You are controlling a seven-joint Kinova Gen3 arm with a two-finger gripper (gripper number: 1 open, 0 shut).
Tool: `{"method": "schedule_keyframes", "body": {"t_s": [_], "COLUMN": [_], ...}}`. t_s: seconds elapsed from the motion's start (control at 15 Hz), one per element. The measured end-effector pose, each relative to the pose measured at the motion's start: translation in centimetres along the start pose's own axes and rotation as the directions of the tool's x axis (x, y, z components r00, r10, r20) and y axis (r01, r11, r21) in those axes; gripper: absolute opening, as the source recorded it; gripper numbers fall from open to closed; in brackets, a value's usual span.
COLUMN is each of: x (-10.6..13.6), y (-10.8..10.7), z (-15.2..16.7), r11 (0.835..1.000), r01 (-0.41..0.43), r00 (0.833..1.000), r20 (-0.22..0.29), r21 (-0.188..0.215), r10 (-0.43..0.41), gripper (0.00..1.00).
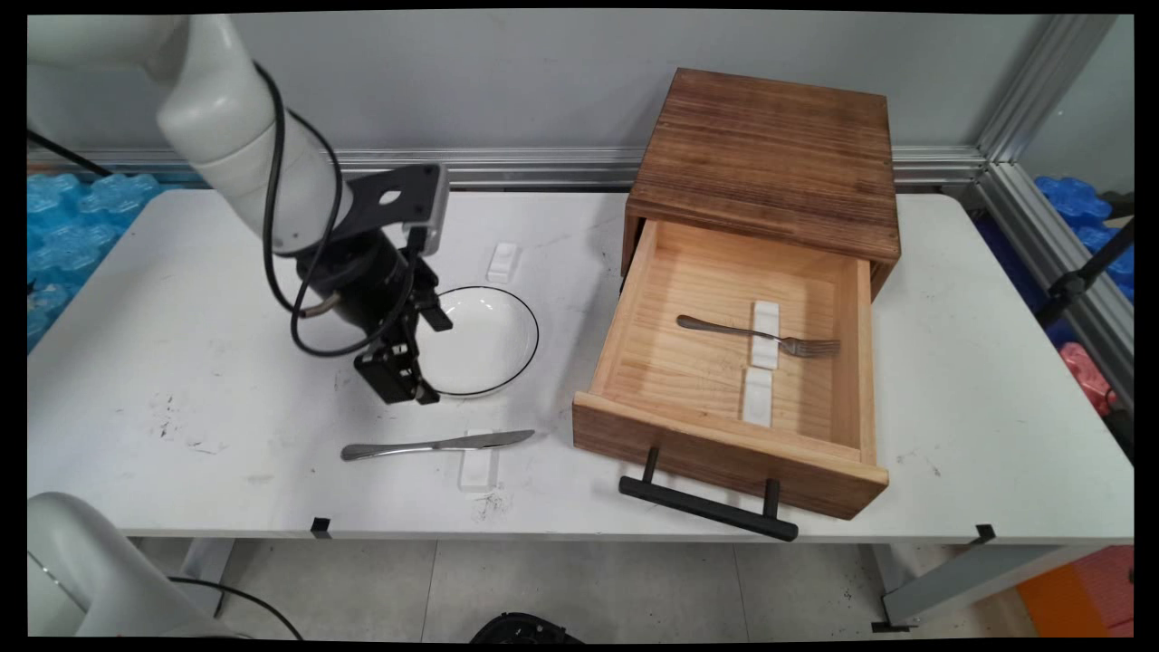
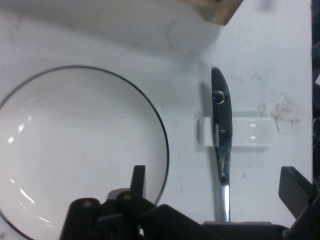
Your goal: Pick up the knife from the right of the white plate
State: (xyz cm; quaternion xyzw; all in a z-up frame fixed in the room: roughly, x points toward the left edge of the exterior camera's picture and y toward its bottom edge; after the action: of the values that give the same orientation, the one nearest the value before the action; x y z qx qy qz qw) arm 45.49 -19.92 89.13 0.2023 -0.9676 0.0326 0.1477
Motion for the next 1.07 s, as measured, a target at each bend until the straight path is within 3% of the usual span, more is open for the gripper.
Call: {"method": "schedule_keyframes", "body": {"t_s": [1.07], "x": [-4.5], "y": [2.5], "z": [5.7], "r11": [0.999], "r01": [0.024], "r00": [0.997], "r20": [0.08], "r21": [-0.022], "r10": [-0.022], "gripper": [1.0]}}
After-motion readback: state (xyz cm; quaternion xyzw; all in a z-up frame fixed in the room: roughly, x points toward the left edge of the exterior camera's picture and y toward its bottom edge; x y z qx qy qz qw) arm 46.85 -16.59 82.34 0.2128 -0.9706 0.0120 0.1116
